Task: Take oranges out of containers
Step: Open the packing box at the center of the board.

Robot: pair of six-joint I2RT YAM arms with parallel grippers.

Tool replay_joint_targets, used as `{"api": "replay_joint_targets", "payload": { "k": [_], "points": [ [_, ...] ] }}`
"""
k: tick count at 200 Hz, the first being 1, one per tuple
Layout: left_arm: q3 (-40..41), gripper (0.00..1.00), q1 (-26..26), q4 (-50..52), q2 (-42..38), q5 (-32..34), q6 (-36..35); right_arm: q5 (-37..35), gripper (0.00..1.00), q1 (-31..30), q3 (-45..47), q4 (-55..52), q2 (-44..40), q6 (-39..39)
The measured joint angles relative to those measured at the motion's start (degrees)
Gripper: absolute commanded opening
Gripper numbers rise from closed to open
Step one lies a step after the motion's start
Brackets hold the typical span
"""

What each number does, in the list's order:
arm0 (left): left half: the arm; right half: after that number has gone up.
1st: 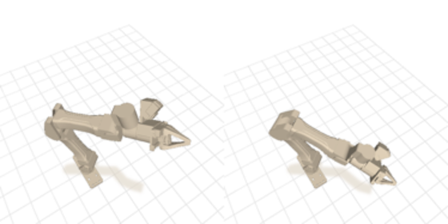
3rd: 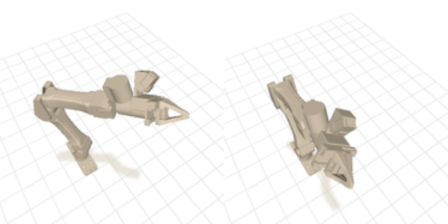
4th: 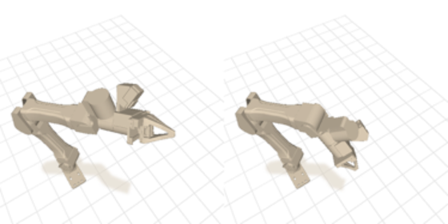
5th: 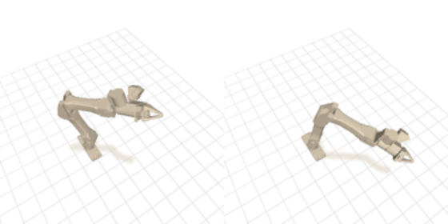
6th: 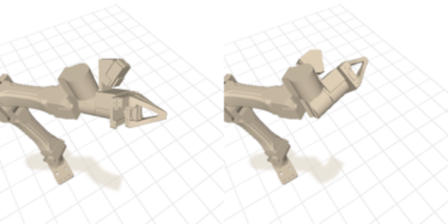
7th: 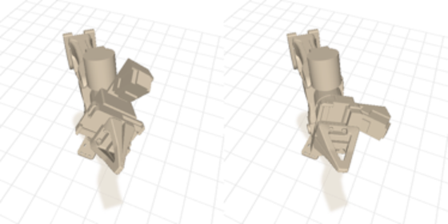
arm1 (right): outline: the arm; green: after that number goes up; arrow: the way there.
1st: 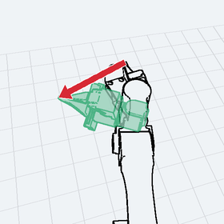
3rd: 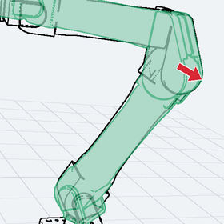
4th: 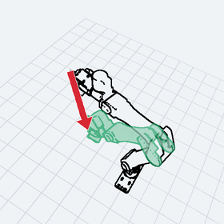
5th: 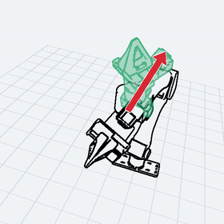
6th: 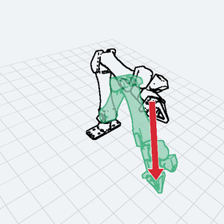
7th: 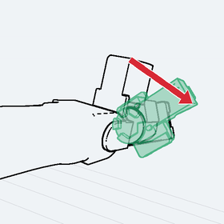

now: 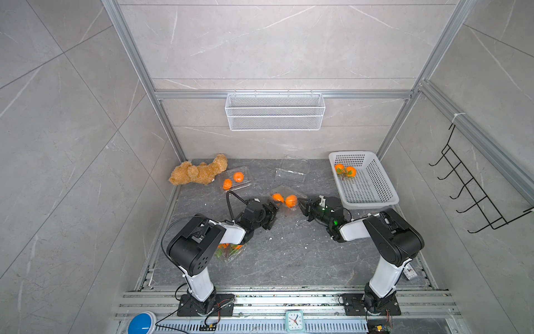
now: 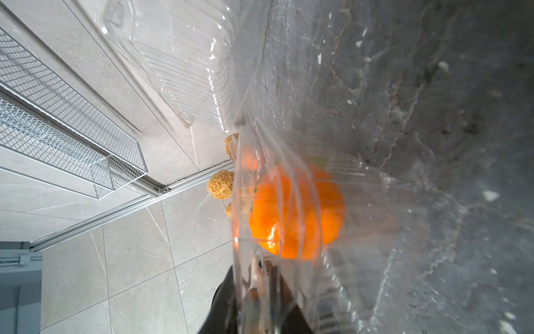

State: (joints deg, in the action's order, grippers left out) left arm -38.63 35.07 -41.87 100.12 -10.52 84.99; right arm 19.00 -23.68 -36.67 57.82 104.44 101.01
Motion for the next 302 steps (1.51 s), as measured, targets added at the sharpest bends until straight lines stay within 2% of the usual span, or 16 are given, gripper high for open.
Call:
{"api": "replay_joint_targets", "payload": {
  "k": [161, 302],
  "points": [
    [5.6, 0.88, 4.2, -11.9, 0.6, 7.6, 2.4, -3.4, 0.21, -0.7, 0.0, 2.0, 0.0, 2.0],
    [6.2, 0.88, 5.8, -12.9, 0.0, 9.2, 2.2, -4.9, 0.19, -1.7, 0.1, 2.5, 0.0, 2.8]
  ]
}}
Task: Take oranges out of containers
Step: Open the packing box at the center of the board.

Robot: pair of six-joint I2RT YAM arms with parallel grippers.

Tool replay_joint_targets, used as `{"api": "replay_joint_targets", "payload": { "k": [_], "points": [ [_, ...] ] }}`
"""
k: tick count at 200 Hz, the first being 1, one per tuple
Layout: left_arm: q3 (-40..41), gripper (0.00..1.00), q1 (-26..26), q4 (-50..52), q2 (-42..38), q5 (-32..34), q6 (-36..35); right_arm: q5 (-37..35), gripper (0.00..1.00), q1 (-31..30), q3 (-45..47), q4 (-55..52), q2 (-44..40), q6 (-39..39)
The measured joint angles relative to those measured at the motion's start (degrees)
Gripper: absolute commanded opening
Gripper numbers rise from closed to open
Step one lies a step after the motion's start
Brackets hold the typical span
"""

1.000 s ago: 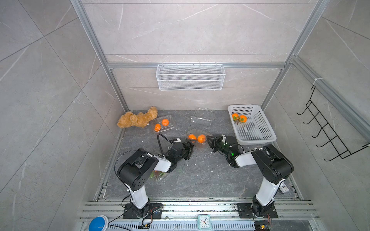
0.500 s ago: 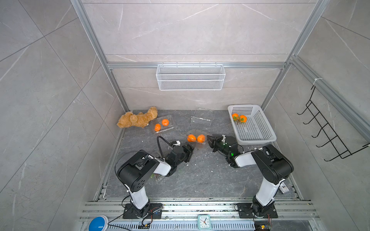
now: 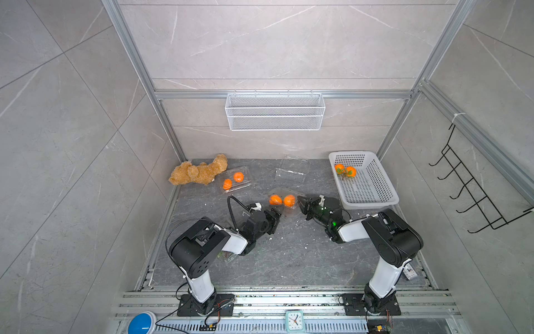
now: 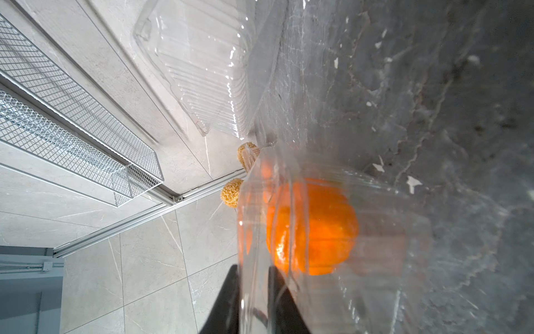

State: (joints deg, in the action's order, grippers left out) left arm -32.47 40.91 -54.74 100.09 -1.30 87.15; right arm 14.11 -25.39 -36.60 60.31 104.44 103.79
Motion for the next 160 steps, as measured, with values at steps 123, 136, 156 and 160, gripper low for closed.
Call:
{"api": "replay_joint_targets", "payload": {
  "k": [123, 136, 156, 160],
  "points": [
    [-0.4, 0.89, 0.0, -0.8, 1.2, 0.4, 0.1, -0.1, 0.19, -0.2, 0.6, 0.0, -0.6, 0.0],
    [-0.4, 0.89, 0.0, -1.0, 1.4, 0.5, 0.1, -0.2, 0.19, -0.4, 0.8, 0.0, -0.9, 0.0],
    [-0.4, 0.88, 0.0, -1.3, 1.5, 0.8, 0.2, -0.5, 0.19, -0.7, 0.9, 0.0, -1.3, 0.0],
    [-0.4, 0.89, 0.0, -1.4, 1.5, 0.8, 0.3, -0.6, 0.19, -0.7, 0.9, 0.0, -1.4, 0.0]
  ]
}}
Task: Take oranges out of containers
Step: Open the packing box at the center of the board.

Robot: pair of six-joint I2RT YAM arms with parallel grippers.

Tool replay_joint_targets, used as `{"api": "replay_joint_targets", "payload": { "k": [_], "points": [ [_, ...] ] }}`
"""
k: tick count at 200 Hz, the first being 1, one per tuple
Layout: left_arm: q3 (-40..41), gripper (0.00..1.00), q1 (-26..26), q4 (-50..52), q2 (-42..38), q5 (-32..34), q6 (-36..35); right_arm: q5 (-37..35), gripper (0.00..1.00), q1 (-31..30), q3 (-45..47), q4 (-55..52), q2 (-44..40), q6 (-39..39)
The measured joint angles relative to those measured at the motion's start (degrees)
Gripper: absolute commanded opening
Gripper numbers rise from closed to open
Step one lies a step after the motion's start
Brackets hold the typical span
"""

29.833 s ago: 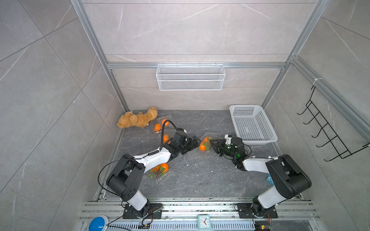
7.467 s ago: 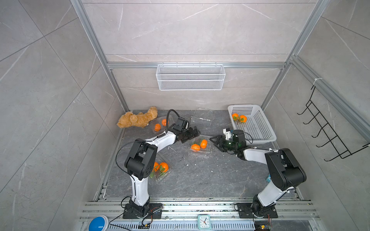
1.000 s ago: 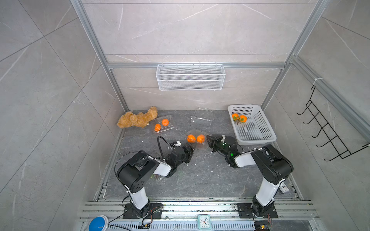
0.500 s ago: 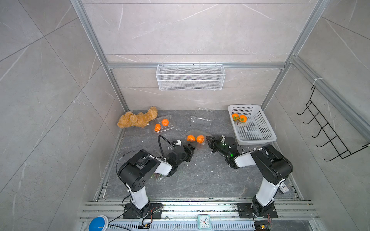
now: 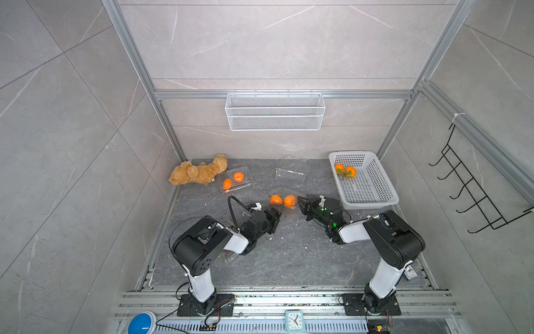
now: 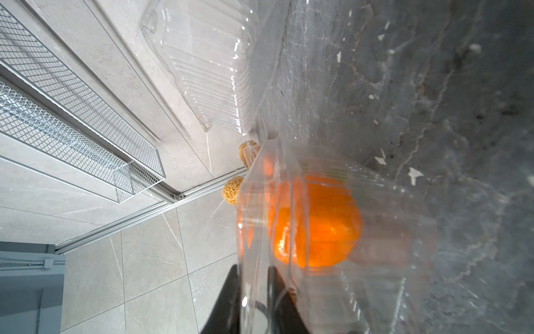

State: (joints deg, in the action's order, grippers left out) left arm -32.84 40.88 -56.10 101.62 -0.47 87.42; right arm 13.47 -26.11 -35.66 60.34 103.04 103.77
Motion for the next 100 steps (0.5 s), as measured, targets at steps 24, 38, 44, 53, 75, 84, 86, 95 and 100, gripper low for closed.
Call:
{"api": "replay_joint_targets", "payload": {
  "k": [24, 38, 44, 53, 75, 84, 86, 95, 100],
  "points": [
    [0.0, 0.88, 0.0, -0.1, 0.0, 0.2, 0.0, -0.5, 0.19, -0.4, 0.1, 0.0, -0.2, 0.0],
    [0.0, 0.88, 0.0, -0.2, 0.1, 0.4, 0.0, -0.7, 0.19, -0.7, 0.1, 0.0, -0.2, 0.0],
    [0.0, 0.88, 0.0, -0.2, 0.1, 0.4, 0.0, -0.9, 0.19, -0.9, 0.1, 0.0, -0.2, 0.0],
    [0.0, 0.89, 0.0, -0.3, 0.4, 0.5, 0.0, -0.9, 0.19, -1.0, 0.1, 0.0, -0.2, 0.0],
    [0.0, 0.88, 0.0, -0.9, 1.4, 0.5, 0.1, -1.3, 0.19, -1.5, 0.1, 0.0, -0.2, 0.0],
    [0.0, 0.88, 0.0, -1.2, 1.7, 0.6, 0.1, -1.5, 0.19, -1.7, 0.1, 0.0, -0.2, 0.0],
    [0.0, 0.88, -0.1, -1.3, 1.7, 0.6, 0.1, -1.5, 0.19, -1.8, 0.1, 0.0, -0.2, 0.0],
    [0.0, 0.89, -0.1, -1.5, 1.9, 0.7, 0.2, -1.6, 0.19, -1.9, 0.1, 0.0, -0.2, 0.0],
    [0.0, 0.89, -0.1, -1.5, 1.9, 0.8, 0.3, -1.6, 0.20, -2.0, 0.1, 0.0, -0.2, 0.0]
  ]
}}
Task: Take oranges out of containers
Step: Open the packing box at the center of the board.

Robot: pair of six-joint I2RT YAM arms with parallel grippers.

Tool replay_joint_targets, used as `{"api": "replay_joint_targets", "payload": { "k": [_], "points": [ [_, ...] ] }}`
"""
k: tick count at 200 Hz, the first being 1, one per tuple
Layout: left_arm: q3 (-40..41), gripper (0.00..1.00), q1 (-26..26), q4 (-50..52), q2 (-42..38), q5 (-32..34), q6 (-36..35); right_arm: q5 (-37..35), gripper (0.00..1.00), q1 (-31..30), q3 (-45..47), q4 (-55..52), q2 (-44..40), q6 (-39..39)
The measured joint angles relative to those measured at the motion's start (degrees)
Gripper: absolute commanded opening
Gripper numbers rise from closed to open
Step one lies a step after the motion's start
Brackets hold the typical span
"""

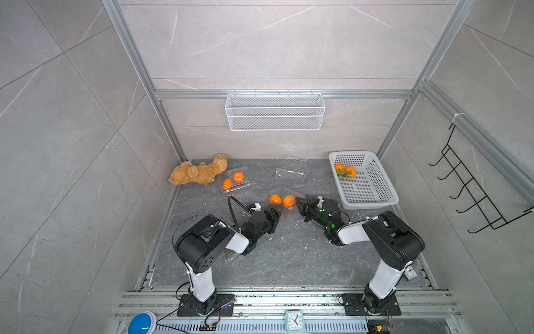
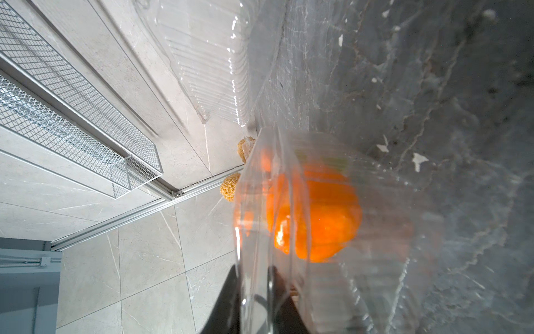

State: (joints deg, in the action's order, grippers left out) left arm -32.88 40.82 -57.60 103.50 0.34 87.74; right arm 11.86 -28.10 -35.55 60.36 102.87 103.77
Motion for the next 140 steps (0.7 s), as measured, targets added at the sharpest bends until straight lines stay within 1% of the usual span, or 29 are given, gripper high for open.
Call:
{"api": "replay_joint_targets", "payload": {
  "k": [70, 140],
  "points": [
    [0.0, 0.88, -0.4, -0.7, 0.2, 1.3, 0.8, 0.8, 0.28, -1.3, 0.5, 3.3, 0.5, 0.0],
    [0.0, 0.88, -0.7, -0.8, 0.8, 2.3, 1.3, 2.1, 0.34, -2.3, 0.4, 6.1, 2.1, -0.2]
  ]
}}
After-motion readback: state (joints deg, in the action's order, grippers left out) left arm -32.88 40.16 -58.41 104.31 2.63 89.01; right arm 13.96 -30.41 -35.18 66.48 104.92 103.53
